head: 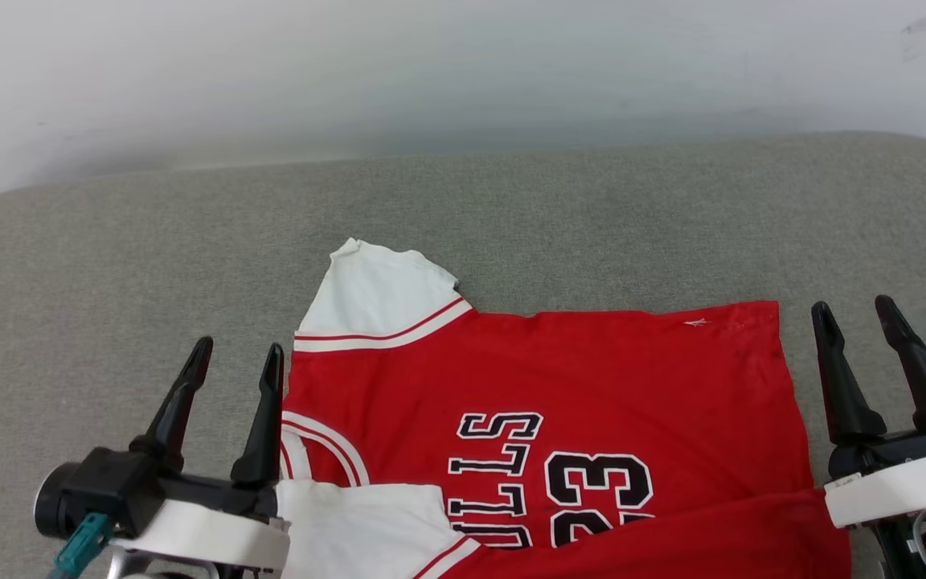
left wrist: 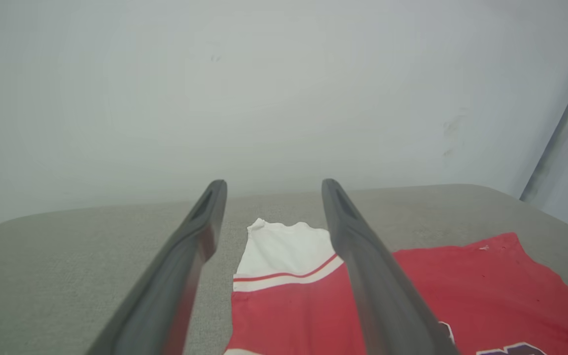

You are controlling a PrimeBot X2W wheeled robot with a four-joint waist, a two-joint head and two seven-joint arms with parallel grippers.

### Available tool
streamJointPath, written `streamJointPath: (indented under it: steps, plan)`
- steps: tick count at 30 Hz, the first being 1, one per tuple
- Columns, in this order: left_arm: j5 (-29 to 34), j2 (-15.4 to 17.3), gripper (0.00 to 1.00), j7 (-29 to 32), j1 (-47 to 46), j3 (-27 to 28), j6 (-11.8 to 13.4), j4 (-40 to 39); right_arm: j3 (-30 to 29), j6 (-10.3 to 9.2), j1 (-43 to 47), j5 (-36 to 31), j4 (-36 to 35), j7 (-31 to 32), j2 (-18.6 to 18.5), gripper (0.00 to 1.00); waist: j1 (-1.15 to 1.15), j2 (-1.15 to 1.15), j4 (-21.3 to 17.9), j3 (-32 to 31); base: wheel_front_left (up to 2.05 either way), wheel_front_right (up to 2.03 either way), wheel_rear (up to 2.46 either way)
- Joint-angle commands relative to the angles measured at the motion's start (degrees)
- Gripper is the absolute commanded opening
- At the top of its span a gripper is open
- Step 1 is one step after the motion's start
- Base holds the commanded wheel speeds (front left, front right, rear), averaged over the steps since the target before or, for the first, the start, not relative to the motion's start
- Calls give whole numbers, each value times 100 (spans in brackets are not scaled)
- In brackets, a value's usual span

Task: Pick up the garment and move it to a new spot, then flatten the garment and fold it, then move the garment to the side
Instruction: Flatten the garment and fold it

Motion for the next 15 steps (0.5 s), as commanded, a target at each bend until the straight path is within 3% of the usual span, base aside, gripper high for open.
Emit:
streamJointPath:
  steps: [1, 4, 7, 11, 15]
  plan:
    - [79, -68, 100, -10, -214, 79, -125, 63, 63, -2, -105, -73, 19, -141, 43, 100, 0, 0, -115, 156, 0, 0, 0]
    - [74, -69, 100, -11, -515, 107, -377, 314, 191, -2, -240, -181, 60, -272, 59, 100, 0, 0, -261, 391, 0, 0, 0]
    - [119, 157, 100, 214, -1060, 85, -599, 568, 339, -2, -400, -199, 91, -363, 92, 100, 0, 0, -453, 658, 0, 0, 0]
    - [50, 568, 100, 942, -2060, 20, -971, 830, 417, -2, -648, -162, 50, -471, 138, 100, 0, 0, -683, 1092, 0, 0, 0]
    - [-259, 1147, 100, 2126, -2960, -117, -1214, 1352, 578, -2, -825, -146, 145, -598, 193, 100, 0, 0, -955, 1420, 0, 0, 0]
